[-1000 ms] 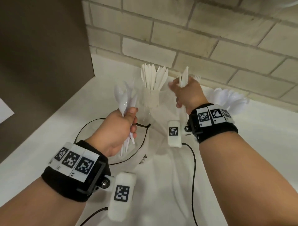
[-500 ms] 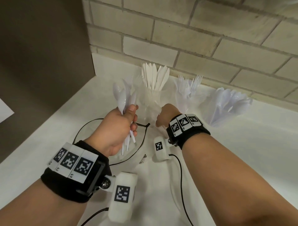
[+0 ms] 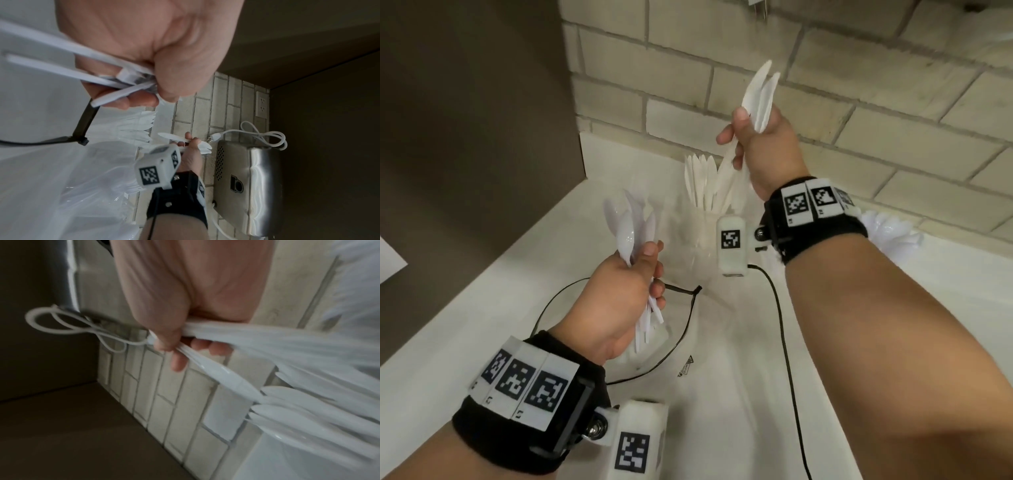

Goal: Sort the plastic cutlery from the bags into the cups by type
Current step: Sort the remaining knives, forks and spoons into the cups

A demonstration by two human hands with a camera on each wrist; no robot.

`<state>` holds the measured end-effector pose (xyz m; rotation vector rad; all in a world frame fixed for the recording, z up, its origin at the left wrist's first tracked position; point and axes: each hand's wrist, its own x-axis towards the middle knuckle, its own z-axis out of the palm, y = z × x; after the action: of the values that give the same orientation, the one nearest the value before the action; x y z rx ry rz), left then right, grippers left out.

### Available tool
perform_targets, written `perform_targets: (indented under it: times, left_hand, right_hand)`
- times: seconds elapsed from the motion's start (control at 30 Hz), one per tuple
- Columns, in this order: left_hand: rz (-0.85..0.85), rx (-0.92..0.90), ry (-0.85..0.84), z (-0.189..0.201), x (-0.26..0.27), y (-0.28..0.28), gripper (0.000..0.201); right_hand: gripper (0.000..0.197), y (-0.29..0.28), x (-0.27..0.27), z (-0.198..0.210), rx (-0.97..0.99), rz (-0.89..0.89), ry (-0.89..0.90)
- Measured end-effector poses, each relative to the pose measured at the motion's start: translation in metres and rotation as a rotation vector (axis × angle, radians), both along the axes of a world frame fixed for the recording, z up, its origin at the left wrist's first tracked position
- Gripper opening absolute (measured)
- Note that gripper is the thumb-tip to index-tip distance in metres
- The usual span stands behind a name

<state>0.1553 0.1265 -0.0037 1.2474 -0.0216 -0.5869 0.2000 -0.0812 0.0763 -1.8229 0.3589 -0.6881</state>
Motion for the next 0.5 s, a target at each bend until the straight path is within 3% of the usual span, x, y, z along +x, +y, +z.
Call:
perform_targets:
  times: [0.1,0.2,0.37,0.5]
  left_hand:
    - [0.005,-0.014,-0.014,0.0,0.003,0.001,0.021]
    - [0.01,-0.027,-0.015,-0.002,0.005,0.002,0.022]
    - [0.015,-0.031,-0.014,-0.008,0.007,0.0,0.023]
    - [0.002,-0.037,-0.012,-0.01,0.006,-0.004,0.022]
  right_hand:
    - [0.018,-0.004,0.02,-0.01,0.0,-0.087,-0.104]
    - [0.009,-0.009,0.036,-0.025,0.049,-0.106,-0.157]
    - [0.004,-0.019,0.048,-0.059,0.132,-0.063,-0.034]
    - [0.039,-0.026,0.047,-0.07,0.198,-0.09,-0.028]
